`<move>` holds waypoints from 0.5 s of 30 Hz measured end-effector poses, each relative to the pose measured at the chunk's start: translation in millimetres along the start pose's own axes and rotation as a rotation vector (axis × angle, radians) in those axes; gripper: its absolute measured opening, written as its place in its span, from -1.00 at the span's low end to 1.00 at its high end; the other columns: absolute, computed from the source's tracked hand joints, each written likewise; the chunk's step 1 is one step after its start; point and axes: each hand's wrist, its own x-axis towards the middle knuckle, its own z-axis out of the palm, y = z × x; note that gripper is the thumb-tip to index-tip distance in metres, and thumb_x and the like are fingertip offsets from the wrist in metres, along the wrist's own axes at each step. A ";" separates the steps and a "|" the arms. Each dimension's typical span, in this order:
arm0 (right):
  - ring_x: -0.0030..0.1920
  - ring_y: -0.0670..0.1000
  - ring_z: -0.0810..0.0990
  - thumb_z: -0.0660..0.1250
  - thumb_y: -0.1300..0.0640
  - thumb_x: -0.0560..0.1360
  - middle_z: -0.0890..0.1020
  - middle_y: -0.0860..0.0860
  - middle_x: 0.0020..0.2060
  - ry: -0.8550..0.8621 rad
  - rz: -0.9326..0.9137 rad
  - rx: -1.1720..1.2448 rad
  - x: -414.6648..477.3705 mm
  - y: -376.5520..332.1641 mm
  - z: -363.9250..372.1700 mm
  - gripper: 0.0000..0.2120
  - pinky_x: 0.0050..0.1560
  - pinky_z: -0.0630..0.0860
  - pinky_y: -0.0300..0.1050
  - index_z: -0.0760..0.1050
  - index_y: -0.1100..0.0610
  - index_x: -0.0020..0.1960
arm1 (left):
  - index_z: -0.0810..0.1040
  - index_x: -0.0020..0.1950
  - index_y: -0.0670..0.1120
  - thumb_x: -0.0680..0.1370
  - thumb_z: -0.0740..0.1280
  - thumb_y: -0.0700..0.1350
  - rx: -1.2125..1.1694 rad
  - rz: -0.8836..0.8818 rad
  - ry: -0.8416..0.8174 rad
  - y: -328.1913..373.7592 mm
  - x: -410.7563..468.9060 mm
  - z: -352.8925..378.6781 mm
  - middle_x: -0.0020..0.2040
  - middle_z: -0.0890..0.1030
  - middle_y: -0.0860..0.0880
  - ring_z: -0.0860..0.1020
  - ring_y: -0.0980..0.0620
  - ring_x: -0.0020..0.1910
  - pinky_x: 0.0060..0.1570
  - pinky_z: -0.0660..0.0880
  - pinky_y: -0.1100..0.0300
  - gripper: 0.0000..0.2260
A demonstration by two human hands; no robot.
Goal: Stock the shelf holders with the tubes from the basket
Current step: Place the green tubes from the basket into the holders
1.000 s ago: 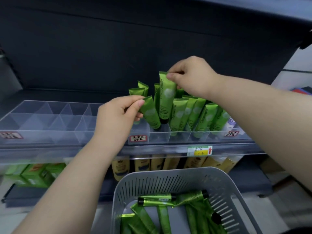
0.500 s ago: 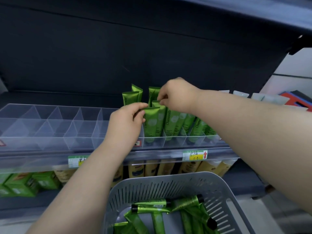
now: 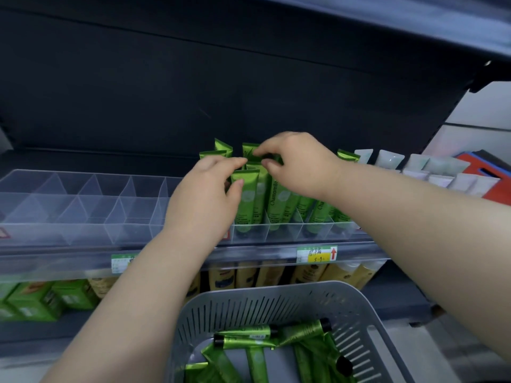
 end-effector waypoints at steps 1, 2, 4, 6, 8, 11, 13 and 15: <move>0.29 0.04 0.45 0.21 0.09 0.55 0.51 0.01 0.28 0.018 -0.002 -0.002 -4.6 0.3 0.3 -0.67 0.30 0.41 0.01 0.47 -0.02 0.31 | 0.49 0.30 0.07 0.55 0.28 -0.09 0.033 0.008 -0.002 1.3 -1.4 -1.4 0.23 0.49 0.04 0.51 0.03 0.06 0.05 0.50 0.06 -0.68; 0.31 0.04 0.43 0.20 0.10 0.56 0.50 0.01 0.29 0.034 -0.003 -0.009 -9.4 1.4 0.5 -0.66 0.32 0.39 0.01 0.45 0.00 0.32 | 0.47 0.32 0.07 0.55 0.27 -0.08 0.072 0.015 -0.007 1.6 -2.5 -2.4 0.24 0.47 0.04 0.48 0.01 0.14 0.06 0.49 0.04 -0.67; 0.34 0.04 0.39 0.16 0.12 0.57 0.48 0.01 0.31 0.042 0.008 -0.030 -18.6 4.7 0.6 -0.65 0.34 0.36 0.01 0.43 0.01 0.35 | 0.40 0.38 0.06 0.57 0.24 -0.05 0.166 0.016 -0.052 -0.3 -4.4 -2.3 0.30 0.44 0.05 0.39 0.00 0.26 0.10 0.46 0.05 -0.63; 0.37 0.03 0.35 0.11 0.17 0.58 0.45 0.01 0.35 0.007 0.039 -0.048 -25.4 9.6 -0.3 -0.62 0.37 0.32 -0.03 0.39 0.02 0.38 | 0.31 0.44 0.05 0.59 0.20 -0.04 0.220 -0.010 -0.130 -3.9 -6.1 -0.6 0.37 0.38 0.05 0.32 0.00 0.33 0.15 0.41 0.07 -0.60; 0.41 0.03 0.31 0.07 0.20 0.59 0.40 0.02 0.39 -0.052 0.082 -0.056 -29.1 15.0 -2.1 -0.59 0.39 0.29 -0.05 0.34 0.03 0.41 | 0.21 0.48 0.06 0.60 0.17 -0.05 0.229 -0.035 -0.198 -6.4 -8.3 1.4 0.43 0.32 0.06 0.27 0.02 0.38 0.19 0.39 0.08 -0.56; 0.42 0.05 0.27 0.05 0.20 0.59 0.37 0.03 0.41 -0.134 0.111 -0.121 -32.0 22.8 -3.9 -0.57 0.40 0.26 0.01 0.30 0.02 0.44 | 0.13 0.51 0.08 0.61 0.14 -0.06 0.244 -0.010 -0.235 -6.0 -10.5 4.0 0.45 0.29 0.05 0.23 0.02 0.41 0.21 0.37 0.08 -0.54; 0.43 0.05 0.25 0.06 0.20 0.58 0.37 0.01 0.41 -0.156 0.109 -0.179 -34.0 27.0 -3.6 -0.57 0.41 0.23 0.03 0.31 0.02 0.43 | 0.11 0.51 0.09 0.62 0.14 -0.06 0.245 0.013 -0.242 -4.7 -10.9 5.9 0.45 0.29 0.06 0.21 0.02 0.41 0.22 0.37 0.08 -0.53; 0.44 0.05 0.22 0.06 0.18 0.58 0.36 -0.02 0.41 -0.155 0.097 -0.228 -36.4 28.9 -3.4 -0.58 0.40 0.20 0.02 0.30 0.02 0.43 | 0.10 0.51 0.10 0.62 0.14 -0.07 0.245 0.027 -0.244 -4.5 -11.4 7.6 0.45 0.28 0.06 0.21 0.02 0.42 0.25 0.37 0.07 -0.52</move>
